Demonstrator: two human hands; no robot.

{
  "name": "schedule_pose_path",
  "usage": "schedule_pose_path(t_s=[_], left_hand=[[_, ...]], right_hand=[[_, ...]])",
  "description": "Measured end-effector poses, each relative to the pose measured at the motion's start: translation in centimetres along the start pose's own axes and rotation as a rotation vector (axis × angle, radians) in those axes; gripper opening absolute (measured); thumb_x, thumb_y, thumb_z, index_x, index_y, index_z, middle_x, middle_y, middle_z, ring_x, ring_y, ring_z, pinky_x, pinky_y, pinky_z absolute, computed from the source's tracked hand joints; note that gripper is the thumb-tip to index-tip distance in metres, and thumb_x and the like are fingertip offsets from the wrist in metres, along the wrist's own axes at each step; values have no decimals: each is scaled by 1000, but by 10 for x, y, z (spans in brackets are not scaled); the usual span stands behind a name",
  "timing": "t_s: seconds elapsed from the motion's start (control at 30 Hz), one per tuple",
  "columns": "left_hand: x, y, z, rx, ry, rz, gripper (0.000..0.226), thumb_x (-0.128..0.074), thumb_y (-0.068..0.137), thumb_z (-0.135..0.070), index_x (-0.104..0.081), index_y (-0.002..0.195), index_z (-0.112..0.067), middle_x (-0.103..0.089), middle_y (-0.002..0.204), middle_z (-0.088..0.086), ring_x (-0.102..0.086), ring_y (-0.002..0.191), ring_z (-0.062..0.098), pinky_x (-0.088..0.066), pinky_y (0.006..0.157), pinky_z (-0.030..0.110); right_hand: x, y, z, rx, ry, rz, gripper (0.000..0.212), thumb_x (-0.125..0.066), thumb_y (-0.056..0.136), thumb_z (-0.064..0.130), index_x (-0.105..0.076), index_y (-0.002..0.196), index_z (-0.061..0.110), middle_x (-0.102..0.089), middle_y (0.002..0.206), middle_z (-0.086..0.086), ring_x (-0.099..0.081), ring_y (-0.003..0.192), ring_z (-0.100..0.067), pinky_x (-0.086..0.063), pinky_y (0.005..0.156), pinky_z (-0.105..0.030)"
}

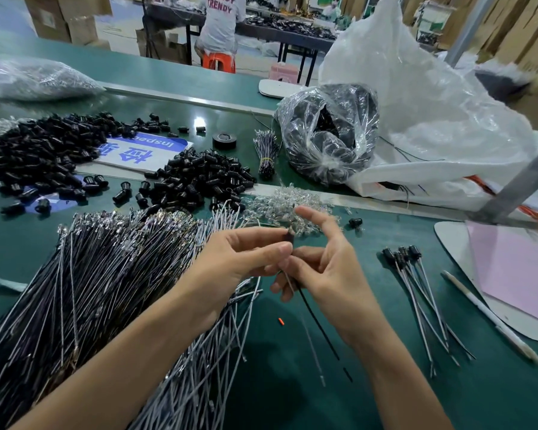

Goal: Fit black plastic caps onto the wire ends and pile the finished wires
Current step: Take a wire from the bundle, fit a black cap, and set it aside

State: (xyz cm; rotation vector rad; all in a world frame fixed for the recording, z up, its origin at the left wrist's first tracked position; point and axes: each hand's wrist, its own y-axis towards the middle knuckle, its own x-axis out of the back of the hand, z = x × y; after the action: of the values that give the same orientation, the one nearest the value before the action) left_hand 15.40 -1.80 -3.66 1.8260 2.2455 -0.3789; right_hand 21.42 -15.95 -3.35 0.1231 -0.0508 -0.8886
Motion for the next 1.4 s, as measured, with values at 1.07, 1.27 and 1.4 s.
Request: schedule_pose_path(t_s=[1.07,1.27,1.4], left_hand=[[2,-10,3,-298,-69,-143,15,-70,75,-23,-76,87,-17,-75,90,15,-71,71,21,-56,58,26],[7,-6,4,-332,-99,-224,25,-78,63,-28,-79,82,-13,-76,91,7,-64,79,17,-53,69,20],[7,-5,6,-316,-162,-187,19,-75,67,-28,-79,80,-15,-76,87,6,-69,75,14,-55,69,22]], right_hand=[[-22,-6,-7,129,-19,-62,11,-64,90,8,-68,79,10,-68,65,-11,-66,50,-23,-48,45,-24],[-22,-4,-8,83,36,-57,14,-64,83,17,-66,83,3,-68,65,-12,-66,50,-24,-49,45,-24],[-22,-4,-11,78,29,-57,7,-63,89,5,-65,84,1,-69,65,-10,-66,50,-23,-50,46,-24]])
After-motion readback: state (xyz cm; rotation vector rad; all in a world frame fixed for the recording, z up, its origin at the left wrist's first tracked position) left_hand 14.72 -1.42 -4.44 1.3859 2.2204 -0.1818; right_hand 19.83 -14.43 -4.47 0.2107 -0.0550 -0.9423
